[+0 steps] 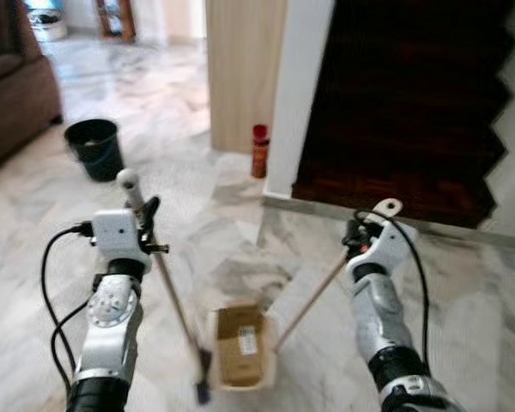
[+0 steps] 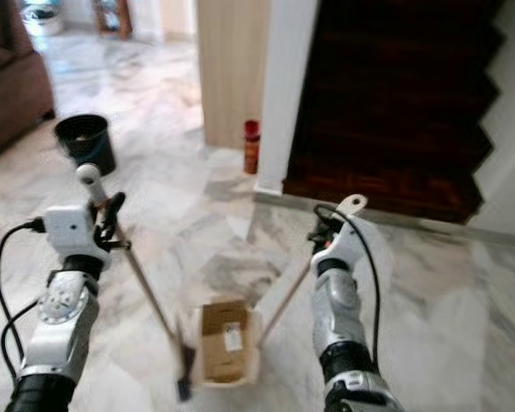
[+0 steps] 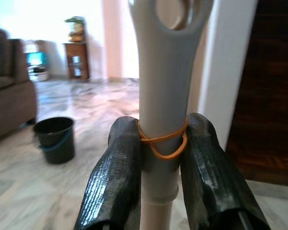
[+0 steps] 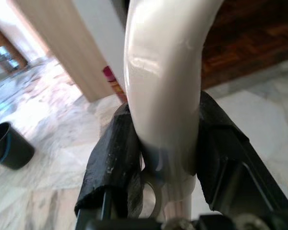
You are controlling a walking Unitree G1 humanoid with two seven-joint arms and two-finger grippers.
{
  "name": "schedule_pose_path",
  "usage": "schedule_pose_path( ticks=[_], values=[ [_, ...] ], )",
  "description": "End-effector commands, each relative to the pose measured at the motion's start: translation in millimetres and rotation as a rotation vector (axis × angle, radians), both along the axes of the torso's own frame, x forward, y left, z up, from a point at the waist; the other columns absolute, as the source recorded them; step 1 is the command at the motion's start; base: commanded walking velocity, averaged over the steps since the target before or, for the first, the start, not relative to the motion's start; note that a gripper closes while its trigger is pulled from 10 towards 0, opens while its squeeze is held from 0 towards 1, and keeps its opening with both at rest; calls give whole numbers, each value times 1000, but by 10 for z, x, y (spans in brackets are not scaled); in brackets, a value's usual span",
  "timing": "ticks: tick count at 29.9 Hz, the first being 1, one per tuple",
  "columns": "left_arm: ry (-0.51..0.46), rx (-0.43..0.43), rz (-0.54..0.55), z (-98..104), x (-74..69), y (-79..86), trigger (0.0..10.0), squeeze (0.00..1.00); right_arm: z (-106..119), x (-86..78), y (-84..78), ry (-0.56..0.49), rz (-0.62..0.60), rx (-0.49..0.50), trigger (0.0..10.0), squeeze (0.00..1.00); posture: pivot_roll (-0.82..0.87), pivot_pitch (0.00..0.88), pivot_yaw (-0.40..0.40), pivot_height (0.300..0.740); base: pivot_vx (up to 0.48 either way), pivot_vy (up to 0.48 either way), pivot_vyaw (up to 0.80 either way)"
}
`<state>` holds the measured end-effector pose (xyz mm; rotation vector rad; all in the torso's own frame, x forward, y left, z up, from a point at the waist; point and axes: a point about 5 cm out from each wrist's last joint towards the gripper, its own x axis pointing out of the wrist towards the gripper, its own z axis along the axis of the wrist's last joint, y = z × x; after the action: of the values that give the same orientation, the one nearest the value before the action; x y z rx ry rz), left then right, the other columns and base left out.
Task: Sweep floor
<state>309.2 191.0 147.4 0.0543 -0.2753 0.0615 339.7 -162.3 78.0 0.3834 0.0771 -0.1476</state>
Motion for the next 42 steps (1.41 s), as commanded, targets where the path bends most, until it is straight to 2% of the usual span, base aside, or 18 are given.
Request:
schedule_pose_path(
  ticks=[1, 5, 12, 42],
  values=[
    [-10, 5, -13, 31, 12, -53, 10000, 0, 105, 41, -69, -47, -31, 11, 10000, 0, 72, 0, 4, 740, 0, 480, 0],
    [-9, 3, -12, 29, 9, -50, 10000, 0, 103, 41, -71, -44, -31, 11, 10000, 0, 72, 0, 3, 740, 0, 480, 0],
    [-8, 3, -6, 27, 6, -38, 10000, 0, 100, 41, -71, -41, -28, 9, 10000, 0, 73, 0, 2, 740, 0, 480, -764],
    [-11, 15, -7, 53, 29, -37, 10000, 0, 127, 79, -3, -53, 1, 19, 10000, 0, 88, 0, 5, 740, 0, 480, 0]
  ],
)
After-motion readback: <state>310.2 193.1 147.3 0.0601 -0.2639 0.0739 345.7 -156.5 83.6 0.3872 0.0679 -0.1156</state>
